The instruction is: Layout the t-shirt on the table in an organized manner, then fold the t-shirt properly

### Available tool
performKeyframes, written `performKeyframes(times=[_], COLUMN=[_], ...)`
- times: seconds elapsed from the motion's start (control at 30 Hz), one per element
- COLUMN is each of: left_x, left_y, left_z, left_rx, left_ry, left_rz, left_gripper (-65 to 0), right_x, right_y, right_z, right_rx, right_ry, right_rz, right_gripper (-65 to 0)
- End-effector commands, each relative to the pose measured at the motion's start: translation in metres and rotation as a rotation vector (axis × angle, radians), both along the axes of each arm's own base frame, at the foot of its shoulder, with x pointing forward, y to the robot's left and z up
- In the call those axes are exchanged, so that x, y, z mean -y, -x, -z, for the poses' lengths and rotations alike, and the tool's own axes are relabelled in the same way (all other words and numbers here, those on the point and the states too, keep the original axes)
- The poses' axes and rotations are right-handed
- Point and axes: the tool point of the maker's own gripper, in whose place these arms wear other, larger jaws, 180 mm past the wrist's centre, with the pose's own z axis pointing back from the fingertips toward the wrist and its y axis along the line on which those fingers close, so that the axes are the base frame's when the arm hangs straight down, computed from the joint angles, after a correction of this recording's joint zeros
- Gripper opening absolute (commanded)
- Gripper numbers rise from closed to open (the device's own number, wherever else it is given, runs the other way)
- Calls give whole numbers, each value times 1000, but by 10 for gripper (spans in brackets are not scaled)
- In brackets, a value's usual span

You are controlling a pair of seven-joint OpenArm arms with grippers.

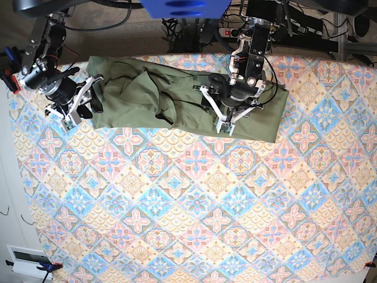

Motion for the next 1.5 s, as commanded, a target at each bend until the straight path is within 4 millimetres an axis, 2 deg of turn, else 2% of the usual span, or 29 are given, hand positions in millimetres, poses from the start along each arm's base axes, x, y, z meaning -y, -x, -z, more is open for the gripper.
performKeyframes(times=[0.0, 0.13, 0.33, 0.43, 0.57, 0.7, 0.87, 0.93, 1.2, 1.3, 1.37, 1.47], left_x=[-1, -6, -15, -16, -18, -17, -10, -7, -3, -3, -3, 2], left_y=[-7, -15, -20, -20, -23, -37, -46, -47, -41, -39, -38, -35], left_z=[-7, -9, -5, -5, -11, -39, -61, -61, -37, -33, -33, -39], left_rx=[32, 46, 66, 66, 81, 192, 262, 262, 192, 181, 179, 180], left_ry=[5, -23, -86, -89, -80, -51, -13, -4, -16, -19, -18, 36], left_rz=[-9, -9, -12, -16, -54, -71, -85, -88, -74, -71, -71, -75], left_gripper=[-322, -491, -523, -650, -650, -650, -650, -650, -650, -650, -612, -478], right_x=[0, 0, 0, 1, 1, 0, -6, -8, -8, -8, -8, -8], right_y=[-7, -6, -5, -5, -5, -5, -6, -6, -6, -6, -6, -6], right_z=[-12, -11, -10, -10, -10, -11, -17, -19, -19, -19, -19, -19], right_rx=[44, 41, 39, 38, 39, 40, 57, 62, 62, 62, 62, 62], right_ry=[-3, -3, -3, -2, -4, -4, -58, -74, -74, -74, -74, -74], right_rz=[-11, -11, -11, -9, -10, -12, -15, -17, -17, -17, -17, -17], right_gripper=[-453, -453, -453, -453, -453, -453, -453, -454, -454, -454, -454, -454])
